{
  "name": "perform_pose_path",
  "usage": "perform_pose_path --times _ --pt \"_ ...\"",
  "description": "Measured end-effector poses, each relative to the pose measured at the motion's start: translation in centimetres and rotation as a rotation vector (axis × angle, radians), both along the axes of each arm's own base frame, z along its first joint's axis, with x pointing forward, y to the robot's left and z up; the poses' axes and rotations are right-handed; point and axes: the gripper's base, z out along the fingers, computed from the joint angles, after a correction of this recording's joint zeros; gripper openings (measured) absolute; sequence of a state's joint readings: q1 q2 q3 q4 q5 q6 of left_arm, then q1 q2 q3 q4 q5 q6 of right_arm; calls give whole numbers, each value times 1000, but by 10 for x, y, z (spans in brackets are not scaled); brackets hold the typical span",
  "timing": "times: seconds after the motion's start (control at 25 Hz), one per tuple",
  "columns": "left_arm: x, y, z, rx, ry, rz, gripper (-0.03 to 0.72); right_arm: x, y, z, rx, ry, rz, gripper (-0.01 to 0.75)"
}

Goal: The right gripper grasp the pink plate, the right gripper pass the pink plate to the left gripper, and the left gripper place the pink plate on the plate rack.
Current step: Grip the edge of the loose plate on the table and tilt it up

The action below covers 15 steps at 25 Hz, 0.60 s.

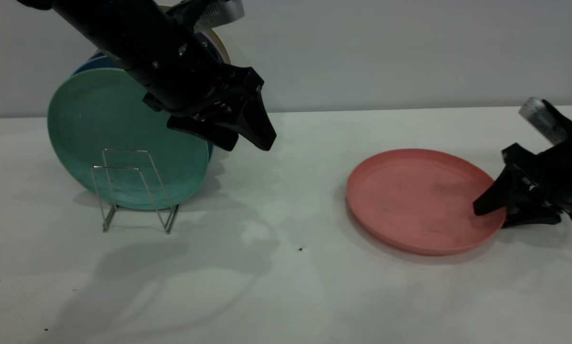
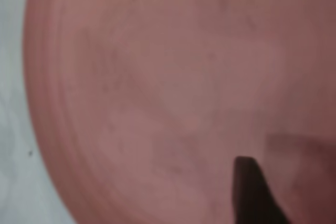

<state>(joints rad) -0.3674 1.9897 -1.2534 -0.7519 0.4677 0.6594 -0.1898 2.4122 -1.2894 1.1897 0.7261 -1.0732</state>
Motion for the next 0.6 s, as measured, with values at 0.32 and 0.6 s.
perform_pose_path --times 0.32,0.6 --pt "1 -3 -8 -39 41 40 585 1 7 0 -3 -102 113 17" --pt "5 -10 -25 -127 94 103 585 1 20 9 135 -161 181 17"
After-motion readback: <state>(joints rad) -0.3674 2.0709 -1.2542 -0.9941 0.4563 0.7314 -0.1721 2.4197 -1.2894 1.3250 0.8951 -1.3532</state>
